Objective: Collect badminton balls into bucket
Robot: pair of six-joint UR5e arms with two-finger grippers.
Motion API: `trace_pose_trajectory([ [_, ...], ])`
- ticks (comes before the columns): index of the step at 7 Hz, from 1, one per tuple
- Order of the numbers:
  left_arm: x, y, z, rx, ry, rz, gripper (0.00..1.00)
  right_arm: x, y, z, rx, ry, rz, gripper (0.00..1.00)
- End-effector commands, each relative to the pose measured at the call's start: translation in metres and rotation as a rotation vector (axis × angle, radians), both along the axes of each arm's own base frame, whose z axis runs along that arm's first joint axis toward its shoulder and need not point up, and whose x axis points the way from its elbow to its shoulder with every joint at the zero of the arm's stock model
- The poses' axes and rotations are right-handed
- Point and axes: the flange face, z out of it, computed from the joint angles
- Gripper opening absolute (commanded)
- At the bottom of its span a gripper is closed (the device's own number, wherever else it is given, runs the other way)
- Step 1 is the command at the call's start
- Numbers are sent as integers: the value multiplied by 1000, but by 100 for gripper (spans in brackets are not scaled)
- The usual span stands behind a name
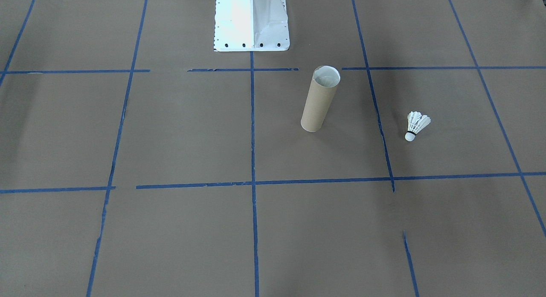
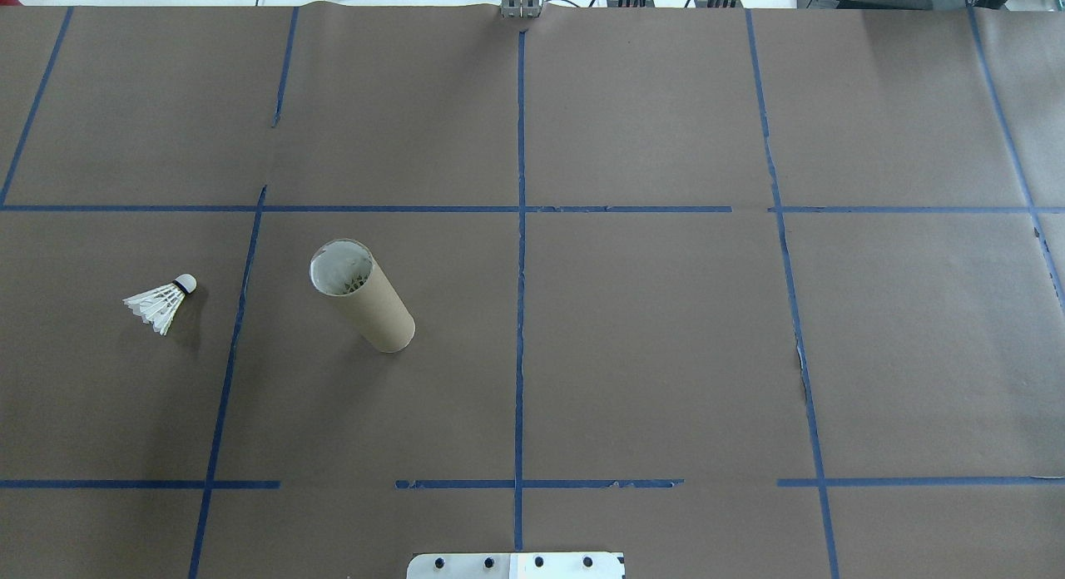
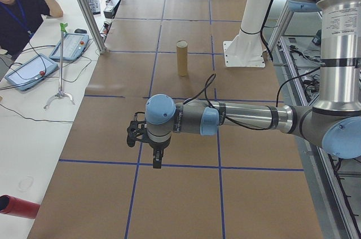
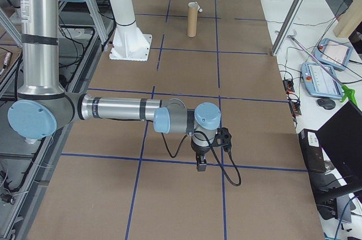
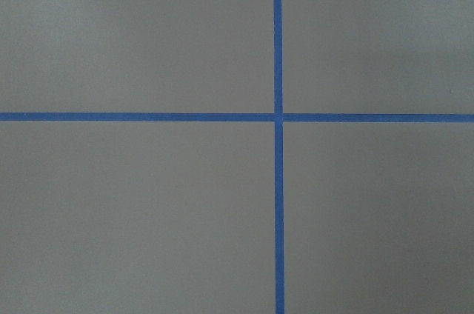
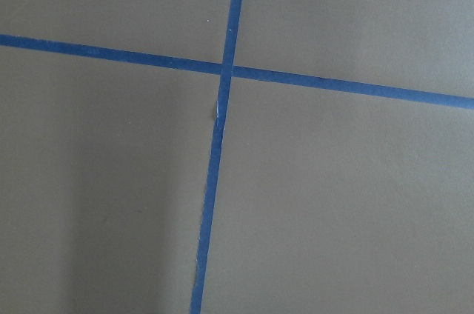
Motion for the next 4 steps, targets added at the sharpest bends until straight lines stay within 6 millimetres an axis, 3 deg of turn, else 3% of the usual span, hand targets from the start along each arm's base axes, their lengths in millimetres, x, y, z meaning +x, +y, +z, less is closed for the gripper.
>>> trace_pose_trajectory([
  [1, 2, -2, -3, 10, -2, 4, 100, 0, 0, -1, 2, 0, -1, 100],
  [3, 3, -3, -6, 15, -1, 6, 100, 0, 0, 0, 0, 0, 0, 100],
  [4, 2, -18, -21, 60, -9, 0, 100, 0, 0, 0, 0, 0, 0, 100],
])
